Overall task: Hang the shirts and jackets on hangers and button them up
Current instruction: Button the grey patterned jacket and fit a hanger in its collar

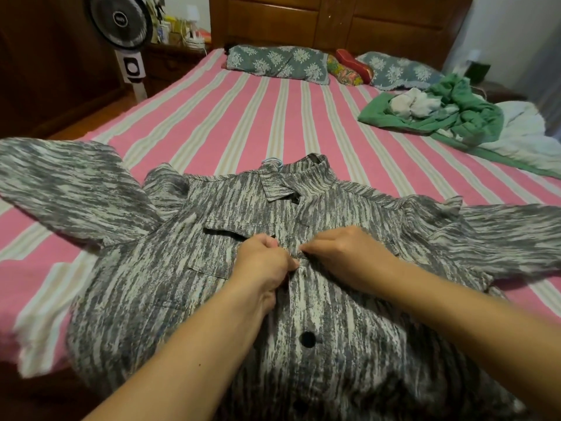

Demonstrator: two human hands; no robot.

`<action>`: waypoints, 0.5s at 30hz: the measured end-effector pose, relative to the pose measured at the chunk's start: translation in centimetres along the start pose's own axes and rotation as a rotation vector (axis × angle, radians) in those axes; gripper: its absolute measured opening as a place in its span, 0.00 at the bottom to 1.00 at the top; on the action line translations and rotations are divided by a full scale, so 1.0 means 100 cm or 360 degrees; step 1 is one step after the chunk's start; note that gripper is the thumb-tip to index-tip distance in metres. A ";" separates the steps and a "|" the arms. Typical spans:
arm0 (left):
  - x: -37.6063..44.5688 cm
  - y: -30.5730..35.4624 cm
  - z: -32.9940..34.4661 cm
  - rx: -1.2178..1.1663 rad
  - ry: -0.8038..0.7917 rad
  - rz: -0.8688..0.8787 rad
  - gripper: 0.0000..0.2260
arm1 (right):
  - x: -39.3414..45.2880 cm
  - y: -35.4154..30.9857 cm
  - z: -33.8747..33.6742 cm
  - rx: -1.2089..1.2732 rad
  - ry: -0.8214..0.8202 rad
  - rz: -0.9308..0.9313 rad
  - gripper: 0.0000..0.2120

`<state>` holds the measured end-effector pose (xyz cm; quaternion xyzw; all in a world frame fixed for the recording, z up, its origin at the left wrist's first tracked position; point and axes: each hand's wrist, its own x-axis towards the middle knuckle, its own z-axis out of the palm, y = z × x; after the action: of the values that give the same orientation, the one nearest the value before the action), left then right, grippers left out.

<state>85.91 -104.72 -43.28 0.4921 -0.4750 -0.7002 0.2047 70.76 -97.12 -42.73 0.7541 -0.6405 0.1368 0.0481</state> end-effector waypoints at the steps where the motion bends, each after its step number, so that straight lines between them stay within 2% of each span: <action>1: -0.001 -0.002 0.001 0.0014 0.0047 0.0043 0.16 | -0.002 -0.008 0.000 0.0128 0.0025 0.0284 0.09; 3: -0.003 -0.005 0.003 0.0020 0.0097 0.0096 0.18 | -0.008 -0.024 0.002 0.0512 0.0037 0.0844 0.06; 4: -0.002 -0.006 0.004 0.0000 0.0099 0.0100 0.18 | -0.011 -0.032 0.004 0.0619 0.0010 0.1015 0.07; 6: -0.003 -0.004 0.004 -0.0099 0.0076 0.0051 0.17 | -0.017 -0.045 0.010 0.0607 -0.0070 0.1197 0.14; 8: -0.003 0.003 0.002 -0.0200 -0.0007 -0.0063 0.14 | -0.020 -0.054 0.015 0.0585 -0.0031 0.1329 0.15; 11: 0.001 0.011 -0.003 -0.0267 -0.0141 -0.0208 0.10 | -0.022 -0.066 0.014 0.0511 0.0122 0.1332 0.11; 13: 0.004 0.012 -0.004 -0.0283 -0.0135 -0.0247 0.08 | -0.026 -0.074 0.016 0.0332 0.0219 0.1204 0.05; 15: 0.006 0.010 -0.002 -0.0256 -0.0098 -0.0260 0.07 | -0.033 -0.081 0.021 0.0146 0.0341 0.1007 0.06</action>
<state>85.64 -105.70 -42.73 0.4893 -0.3817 -0.7652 0.1710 78.55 -93.11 -44.80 0.5006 -0.8273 0.2522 0.0363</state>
